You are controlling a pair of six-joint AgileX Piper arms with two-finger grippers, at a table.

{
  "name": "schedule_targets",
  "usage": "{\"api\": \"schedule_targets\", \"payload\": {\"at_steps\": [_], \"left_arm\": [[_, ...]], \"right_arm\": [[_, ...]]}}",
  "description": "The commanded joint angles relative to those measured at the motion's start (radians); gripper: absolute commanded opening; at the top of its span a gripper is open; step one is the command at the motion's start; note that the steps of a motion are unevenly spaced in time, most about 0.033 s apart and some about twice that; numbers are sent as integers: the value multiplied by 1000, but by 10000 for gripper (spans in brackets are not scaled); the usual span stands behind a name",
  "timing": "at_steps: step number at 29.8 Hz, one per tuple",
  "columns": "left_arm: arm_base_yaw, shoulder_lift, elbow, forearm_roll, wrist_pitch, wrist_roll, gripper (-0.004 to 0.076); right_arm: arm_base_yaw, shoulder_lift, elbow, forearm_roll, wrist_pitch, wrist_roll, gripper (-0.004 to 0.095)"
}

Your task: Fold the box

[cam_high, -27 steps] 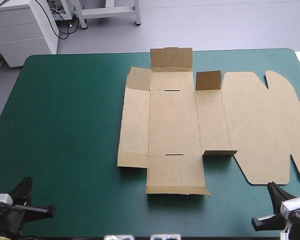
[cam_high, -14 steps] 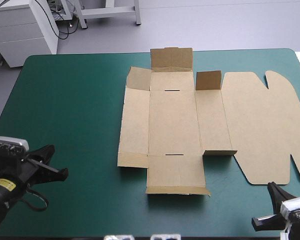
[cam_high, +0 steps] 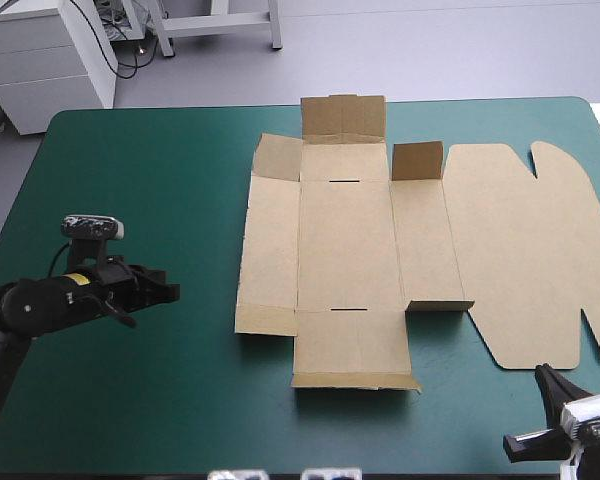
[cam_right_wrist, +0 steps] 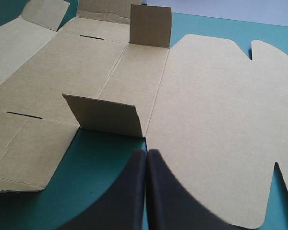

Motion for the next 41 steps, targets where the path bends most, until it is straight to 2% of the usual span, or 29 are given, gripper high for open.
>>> {"api": "schedule_targets", "payload": {"at_steps": [1,5,8,10,13,17,21,25,27,29,32,34,36,41], "left_arm": [[-4,91,-42,-174,-26,103,18],[32,207,-62,-283,45,194,18],[131,283,-73,-420,137,298,18],[215,333,-83,-493,235,365,18],[287,394,-86,-604,297,384,15],[291,468,-101,-625,375,416,15],[276,510,-103,-663,360,416,13],[233,514,-110,-592,290,416,29],[200,514,-114,-547,261,416,83],[175,514,-114,-533,252,416,170],[159,514,-114,-522,225,404,361],[156,514,-114,-512,196,342,465],[156,520,-114,-517,184,304,503],[136,572,-114,-566,191,291,494]], "right_arm": [[-6,-19,-24,-6,-77,0,-14],[-6,-19,-24,-6,-77,0,-14],[-6,-19,-24,-6,-77,0,-14],[-6,-19,-24,-6,-77,0,-14],[-6,-19,-24,-6,-77,0,-14],[-6,-19,-24,-6,-77,0,-14],[-6,-19,-24,-6,-77,0,-14],[-6,-19,-24,-6,-77,0,-14],[-6,-19,-24,-6,-77,0,-14],[-6,-19,-24,-6,-77,0,-14],[-6,-19,-24,-6,-77,0,-14],[-6,-19,-24,-6,-77,0,-14],[-6,-19,-24,-6,-77,0,-14],[-6,-19,-24,-6,-77,0,-14]]}}
